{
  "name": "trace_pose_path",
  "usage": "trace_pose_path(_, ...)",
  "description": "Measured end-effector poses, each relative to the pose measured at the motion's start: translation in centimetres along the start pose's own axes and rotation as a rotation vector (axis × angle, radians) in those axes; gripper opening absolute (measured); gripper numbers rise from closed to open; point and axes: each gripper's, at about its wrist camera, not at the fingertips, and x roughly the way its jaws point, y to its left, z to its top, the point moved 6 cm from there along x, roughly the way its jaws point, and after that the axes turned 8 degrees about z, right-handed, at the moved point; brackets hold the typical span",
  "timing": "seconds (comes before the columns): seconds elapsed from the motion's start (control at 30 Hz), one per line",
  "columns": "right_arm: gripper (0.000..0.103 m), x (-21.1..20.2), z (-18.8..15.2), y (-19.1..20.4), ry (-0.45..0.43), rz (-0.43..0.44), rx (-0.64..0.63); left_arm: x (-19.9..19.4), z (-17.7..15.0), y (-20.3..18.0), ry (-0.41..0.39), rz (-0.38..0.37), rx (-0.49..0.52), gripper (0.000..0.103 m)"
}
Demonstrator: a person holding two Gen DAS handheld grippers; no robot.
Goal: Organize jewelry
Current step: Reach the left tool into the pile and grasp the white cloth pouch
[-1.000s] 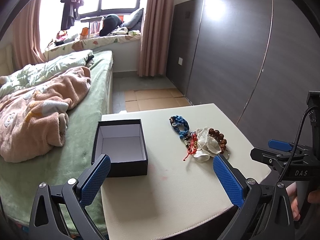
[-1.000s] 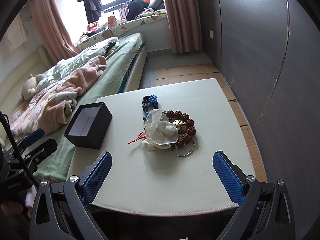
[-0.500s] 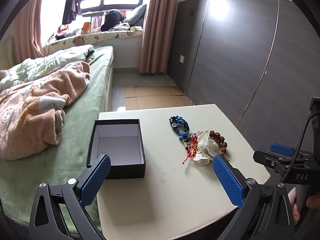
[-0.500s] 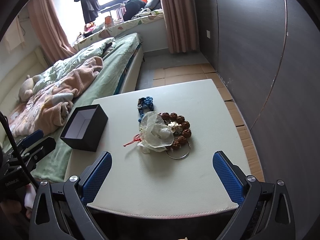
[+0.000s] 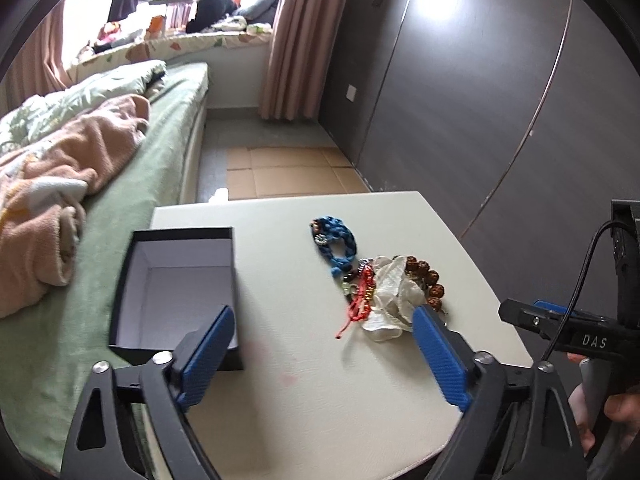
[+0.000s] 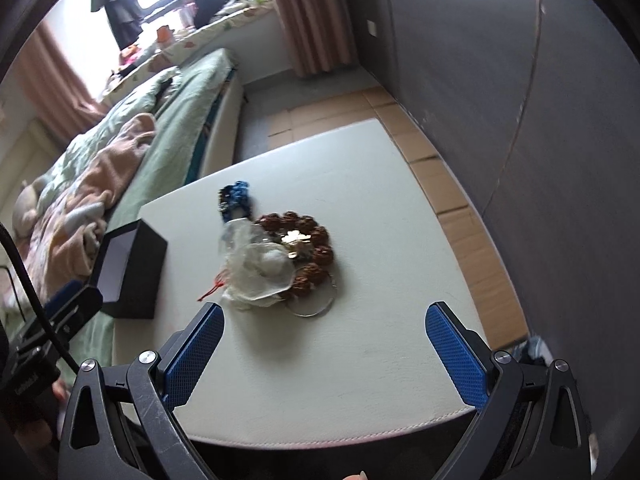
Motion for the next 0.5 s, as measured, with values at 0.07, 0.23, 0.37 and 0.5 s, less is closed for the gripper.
trace_pose_path(0.07,0.101,0.0,0.2,-0.6,0.001,-0.001,0.029,0.7,0.0,-0.6,0.011,-0.012,0.006,0.08)
trace_pose_path(0.23,0.101,0.3,0.7,-2.0,0.002,0.01,0.1,2.8,-0.2,-1.9,0.072,-0.067,-0.013,0.07)
trace_pose_path(0.37,0.1,0.9,1.4,-2.9,0.0,0.052,0.169,4.1,-0.2,-3.3,0.091,-0.092,0.003,0.065)
trace_pose_path(0.5,0.099,1.5,2.1,-3.3,-0.012,0.091,0.231,5.3,0.1,-4.9,0.082,-0.106,0.032,0.064)
